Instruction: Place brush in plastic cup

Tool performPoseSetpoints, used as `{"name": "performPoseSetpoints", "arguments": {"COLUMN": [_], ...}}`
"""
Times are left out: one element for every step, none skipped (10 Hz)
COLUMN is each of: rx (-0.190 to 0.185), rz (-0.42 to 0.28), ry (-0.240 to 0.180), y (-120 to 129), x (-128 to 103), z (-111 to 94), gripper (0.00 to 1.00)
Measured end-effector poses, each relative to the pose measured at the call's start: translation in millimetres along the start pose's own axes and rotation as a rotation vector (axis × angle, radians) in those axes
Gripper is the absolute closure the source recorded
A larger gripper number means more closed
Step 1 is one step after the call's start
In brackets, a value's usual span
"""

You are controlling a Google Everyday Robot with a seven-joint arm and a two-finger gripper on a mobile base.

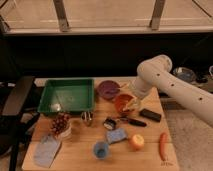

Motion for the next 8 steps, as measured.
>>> {"name": "performPoseSetpoints", "arguments": {"rx": [-0.018,-0.028,-0.029,-0.028,-0.028,-0.028,-0.029,-0.029], "rz": [-0.005,-0.017,-0.016,-0.014,-0.018,-0.016,-0.016,-0.024], "ry": [-0.021,-0.039,-0.038,-0.037,-0.039,-0.039,-0.036,-0.039], "y": [4.7,3.6,4.3,5.4,3.6,4.4,5.3,4.3], "x": [-8.9,-16.4,-15.7,-14.4,-16.0,-15.4,-14.6,-15.8], "z": [7.9,13.7,13.1,12.5,13.0,12.7,13.0,13.4], "gripper": [0.21,0.21,0.21,0.21,0.21,0.21,0.21,0.21]}}
